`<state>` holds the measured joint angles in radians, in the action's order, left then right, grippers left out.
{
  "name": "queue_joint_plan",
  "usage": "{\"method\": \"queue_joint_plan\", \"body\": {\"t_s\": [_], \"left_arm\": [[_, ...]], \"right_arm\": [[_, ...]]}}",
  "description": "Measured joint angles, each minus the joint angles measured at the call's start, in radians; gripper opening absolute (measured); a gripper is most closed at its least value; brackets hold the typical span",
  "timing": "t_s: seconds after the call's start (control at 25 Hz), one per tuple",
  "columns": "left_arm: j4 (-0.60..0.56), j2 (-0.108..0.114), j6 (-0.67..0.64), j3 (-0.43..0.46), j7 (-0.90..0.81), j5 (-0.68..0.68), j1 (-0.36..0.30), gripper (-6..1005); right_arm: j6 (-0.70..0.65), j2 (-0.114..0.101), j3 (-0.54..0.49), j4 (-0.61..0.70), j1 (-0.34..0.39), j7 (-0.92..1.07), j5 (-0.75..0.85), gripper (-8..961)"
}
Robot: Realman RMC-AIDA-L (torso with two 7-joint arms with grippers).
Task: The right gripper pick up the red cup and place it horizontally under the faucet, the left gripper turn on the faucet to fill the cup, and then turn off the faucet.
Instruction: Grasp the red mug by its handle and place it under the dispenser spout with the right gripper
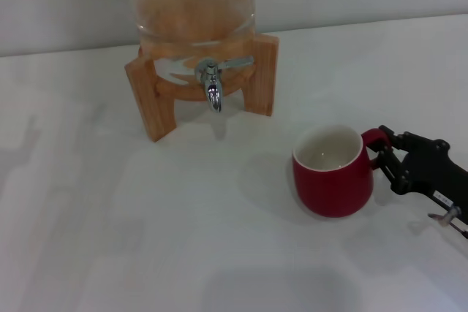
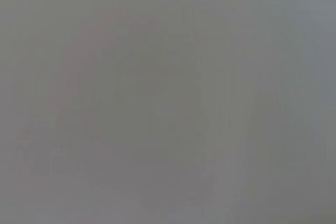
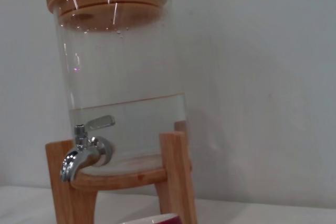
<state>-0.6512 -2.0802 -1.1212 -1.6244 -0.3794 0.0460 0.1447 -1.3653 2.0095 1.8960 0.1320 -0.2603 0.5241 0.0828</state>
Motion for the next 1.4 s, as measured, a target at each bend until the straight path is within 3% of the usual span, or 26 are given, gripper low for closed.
{"method": "queue_joint_plan", "body": {"t_s": [1.4], "left_arm": [[-0.001, 0.002, 0.035, 0.015, -0.004, -0.009, 0.013, 874]], "right_arm": [[0.217, 0.003, 0.119, 0.186, -0.103, 0.038, 0.0, 158]]}}
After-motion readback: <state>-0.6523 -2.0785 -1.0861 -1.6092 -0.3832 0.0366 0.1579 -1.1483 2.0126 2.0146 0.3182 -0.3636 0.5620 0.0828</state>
